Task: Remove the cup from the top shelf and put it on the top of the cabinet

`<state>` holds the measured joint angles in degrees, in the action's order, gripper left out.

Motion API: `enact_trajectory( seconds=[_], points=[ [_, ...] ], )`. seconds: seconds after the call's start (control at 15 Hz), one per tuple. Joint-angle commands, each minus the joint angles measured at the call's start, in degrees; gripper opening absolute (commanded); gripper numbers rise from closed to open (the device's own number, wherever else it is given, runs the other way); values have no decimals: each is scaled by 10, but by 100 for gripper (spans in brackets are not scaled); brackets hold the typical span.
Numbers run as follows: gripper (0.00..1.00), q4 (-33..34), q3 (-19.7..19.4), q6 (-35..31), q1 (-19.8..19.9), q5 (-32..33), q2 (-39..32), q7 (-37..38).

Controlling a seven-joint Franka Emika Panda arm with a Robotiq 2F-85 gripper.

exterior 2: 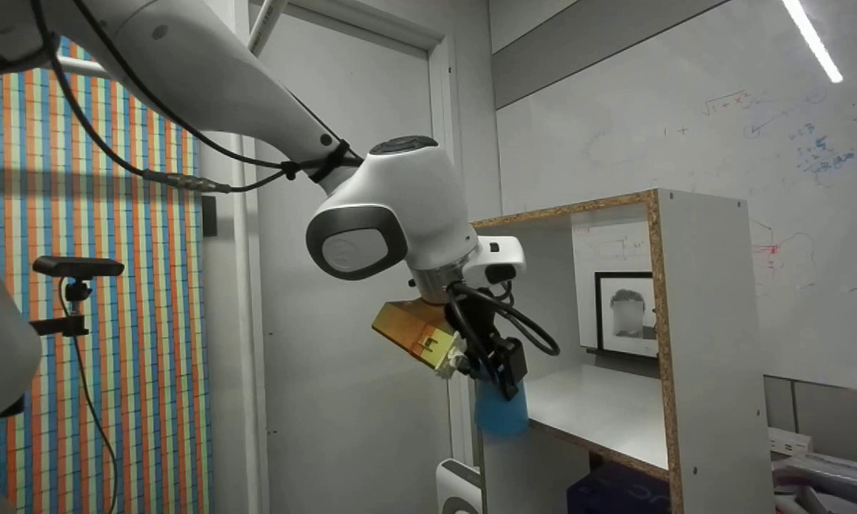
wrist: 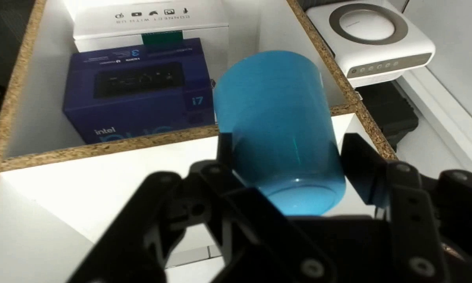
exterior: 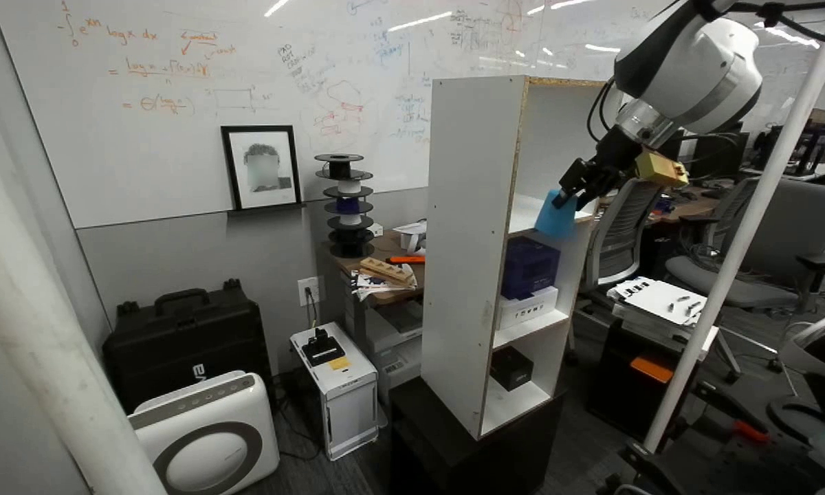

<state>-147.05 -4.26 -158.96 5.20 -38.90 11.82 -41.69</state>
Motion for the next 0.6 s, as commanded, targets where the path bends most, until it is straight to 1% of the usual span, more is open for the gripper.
enact_trajectory(
  seconds=[0.0, 0.2, 0.4, 0.53],
  points=[
    [43, -51, -14, 9, 4, 89, 94, 84],
    [43, -65, -28, 26, 9, 181, 157, 157],
    [43, -51, -39, 96, 16, 257, 230, 224],
    [43, -32, -49, 138, 14, 281, 274, 248]
  ],
)
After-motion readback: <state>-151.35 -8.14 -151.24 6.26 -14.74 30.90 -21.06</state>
